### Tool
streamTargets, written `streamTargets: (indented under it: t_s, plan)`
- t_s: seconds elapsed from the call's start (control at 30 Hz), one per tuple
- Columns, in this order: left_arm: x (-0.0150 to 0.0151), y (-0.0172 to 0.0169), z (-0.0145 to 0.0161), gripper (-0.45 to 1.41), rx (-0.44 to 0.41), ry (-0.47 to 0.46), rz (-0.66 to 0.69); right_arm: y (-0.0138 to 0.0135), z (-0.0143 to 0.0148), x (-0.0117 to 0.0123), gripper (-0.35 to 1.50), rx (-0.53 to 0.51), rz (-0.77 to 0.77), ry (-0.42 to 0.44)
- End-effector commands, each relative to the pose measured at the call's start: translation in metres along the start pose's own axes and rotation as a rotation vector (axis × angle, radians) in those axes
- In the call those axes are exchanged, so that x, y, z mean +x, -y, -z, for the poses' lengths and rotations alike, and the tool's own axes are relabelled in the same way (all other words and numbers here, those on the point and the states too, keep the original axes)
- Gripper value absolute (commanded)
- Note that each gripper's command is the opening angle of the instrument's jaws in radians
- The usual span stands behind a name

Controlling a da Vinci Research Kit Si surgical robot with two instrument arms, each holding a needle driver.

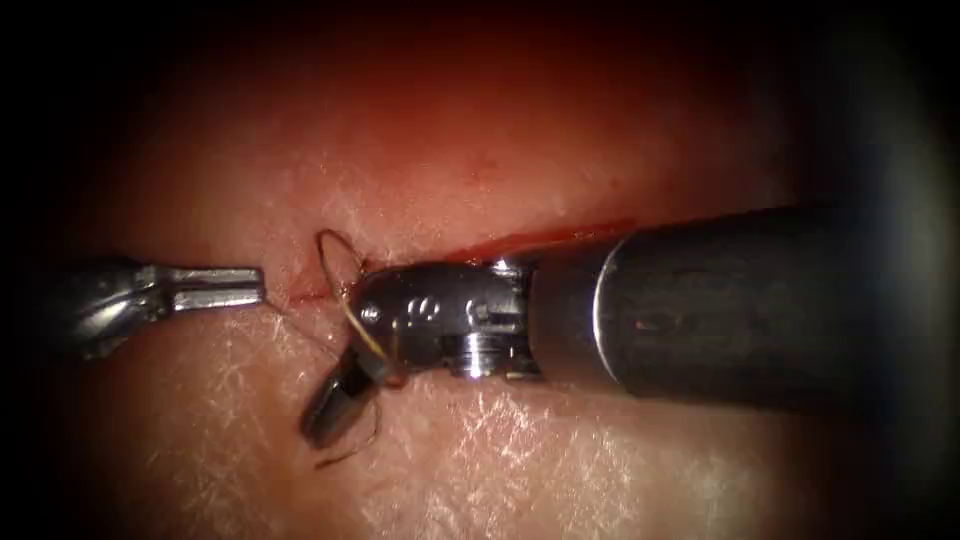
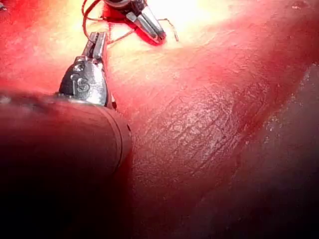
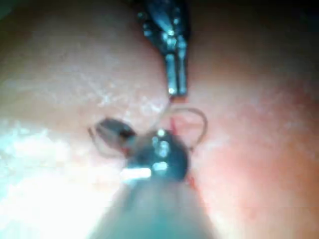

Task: Wound Closure

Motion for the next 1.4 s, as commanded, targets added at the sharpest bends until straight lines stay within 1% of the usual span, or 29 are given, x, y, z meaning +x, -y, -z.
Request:
streamTargets:
  t_s: [0.03,0.1,0.2,0.23,0.27,0.3,0.4,0.47,0.53,0.63,0.73,0.77,0.83,0.9,0.93,0.97,1.13,1.2,1.3,1.33,1.4]
  plan:
    - [-0.0007,-0.0001,-0.0005,-0.45,-0.002,-0.002,0.0,-0.0007,0.0016,0.0009,-0.35,-0.023,-0.012,-0.021]
    - [-0.0007,-0.0002,-0.0005,-0.45,-0.003,-0.002,0.0,-0.0004,0.0022,0.0015,-0.35,-0.017,-0.018,-0.006]
    - [-0.0008,-0.0002,-0.0005,-0.45,-0.003,-0.002,-0.001,0.0004,0.0012,0.002,-0.35,0.016,-0.012,0.017]
    - [-0.0008,-0.0002,-0.0005,-0.45,-0.003,-0.002,-0.001,0.0011,0.0,0.002,0.36,0.024,-0.022,0.018]
    - [-0.0009,-0.0002,-0.0005,-0.45,-0.003,-0.002,-0.001,0.0014,-0.0005,0.002,0.57,0.025,-0.024,0.022]
    - [-0.0009,-0.0002,-0.0005,-0.45,-0.003,-0.002,-0.001,0.0022,-0.0019,0.0019,0.89,0.043,-0.019,0.034]
    - [-0.0009,-0.0002,-0.0005,-0.45,-0.003,-0.002,-0.002,0.0033,-0.0033,0.0013,1.06,0.07,-0.003,0.051]
    - [-0.0009,-0.0002,-0.0004,-0.45,-0.004,-0.002,-0.002,0.0038,-0.0032,0.0006,1.06,0.076,0.001,0.074]
    - [-0.001,-0.0002,-0.0005,-0.45,-0.003,-0.002,-0.003,0.0036,-0.0026,0.0001,1.04,0.07,-0.003,0.109]
    - [-0.001,-0.0002,-0.0005,-0.45,-0.003,-0.002,-0.003,0.003,-0.0024,-0.0005,0.94,0.048,-0.005,0.14]
    - [-0.001,-0.0002,-0.0005,-0.45,-0.003,-0.002,-0.003,0.0024,-0.003,-0.001,0.76,0.033,-0.007,0.177]
    - [-0.001,-0.0002,-0.0004,-0.45,-0.004,-0.002,-0.003,0.002,-0.0034,-0.0011,0.39,0.024,-0.008,0.191]
    - [-0.001,-0.0003,-0.0004,-0.45,-0.004,-0.002,-0.003,0.0018,-0.0038,-0.0011,0.24,0.022,-0.009,0.208]
    - [-0.001,-0.0003,-0.0003,-0.45,-0.005,-0.002,-0.003,0.0016,-0.0041,-0.0011,0.02,0.02,-0.004,0.212]
    - [-0.001,-0.0003,-0.0003,-0.45,-0.005,-0.002,-0.003,0.0015,-0.0042,-0.0011,-0.23,0.02,0.002,0.215]
    - [-0.001,-0.0003,-0.0002,-0.45,-0.006,-0.002,-0.003,0.0014,-0.0039,-0.001,-0.35,0.037,0.02,0.228]
    - [-0.0009,-0.0004,-0.0001,-0.45,-0.006,-0.002,-0.002,0.001,-0.0026,-0.0006,-0.35,0.061,0.02,0.222]
    - [-0.0009,-0.0007,-0.0002,-0.45,-0.006,-0.002,-0.002,0.0008,-0.0013,-0.0002,-0.35,0.042,0.019,0.209]
    - [-0.0009,-0.0013,-0.0001,-0.45,-0.007,-0.002,-0.003,0.0006,0.0005,0.0005,-0.35,0.006,0.017,0.158]
    - [-0.001,-0.0018,-0.0001,-0.45,-0.007,-0.002,-0.005,0.0003,0.0019,0.0009,-0.35,-0.028,0.01,0.114]
    - [-0.0011,-0.0026,-0.0002,-0.45,-0.007,-0.002,-0.009,0.0,0.0031,0.0012,-0.35,-0.058,0.001,0.077]
